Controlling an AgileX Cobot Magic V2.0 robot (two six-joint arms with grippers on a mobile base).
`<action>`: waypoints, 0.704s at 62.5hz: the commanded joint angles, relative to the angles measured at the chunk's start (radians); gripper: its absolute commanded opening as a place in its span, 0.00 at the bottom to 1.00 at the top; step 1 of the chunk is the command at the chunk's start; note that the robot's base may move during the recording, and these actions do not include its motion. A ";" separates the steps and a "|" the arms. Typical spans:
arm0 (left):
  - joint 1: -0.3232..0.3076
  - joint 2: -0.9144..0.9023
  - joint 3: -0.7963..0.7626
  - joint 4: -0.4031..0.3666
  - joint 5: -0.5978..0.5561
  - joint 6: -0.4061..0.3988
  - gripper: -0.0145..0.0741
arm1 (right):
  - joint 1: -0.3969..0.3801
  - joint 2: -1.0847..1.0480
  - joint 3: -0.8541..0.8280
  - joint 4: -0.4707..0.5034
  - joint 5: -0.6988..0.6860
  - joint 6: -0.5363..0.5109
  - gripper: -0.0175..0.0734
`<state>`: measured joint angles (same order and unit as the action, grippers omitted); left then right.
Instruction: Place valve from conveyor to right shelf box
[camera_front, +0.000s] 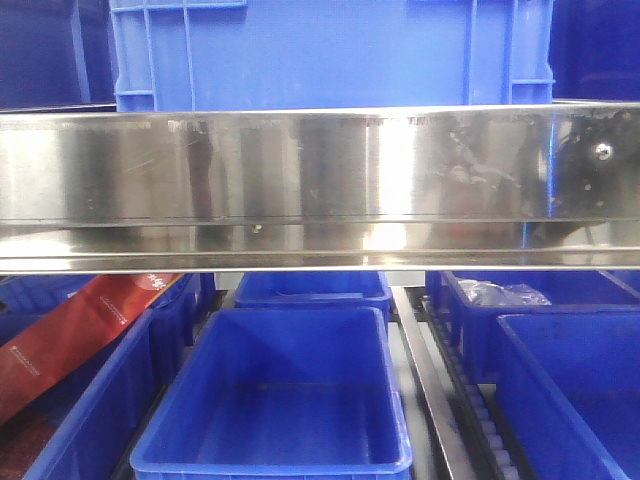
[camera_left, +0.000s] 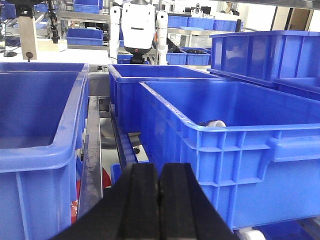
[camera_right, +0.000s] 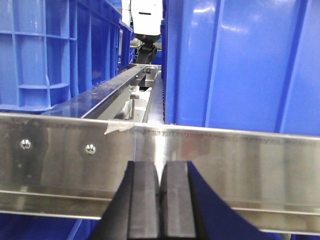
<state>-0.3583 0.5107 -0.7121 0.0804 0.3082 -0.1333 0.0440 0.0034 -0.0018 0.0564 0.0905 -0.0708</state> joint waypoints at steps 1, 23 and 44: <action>0.003 -0.005 0.001 0.003 -0.018 -0.009 0.04 | -0.004 -0.003 0.002 0.000 -0.027 0.000 0.01; 0.003 -0.005 0.001 0.003 -0.018 -0.009 0.04 | -0.004 -0.003 0.002 0.000 -0.029 0.000 0.01; 0.007 -0.012 0.001 0.042 -0.013 -0.007 0.04 | -0.004 -0.003 0.002 0.000 -0.029 0.000 0.01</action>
<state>-0.3583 0.5101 -0.7121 0.0861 0.3082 -0.1333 0.0440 0.0034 -0.0018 0.0564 0.0886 -0.0708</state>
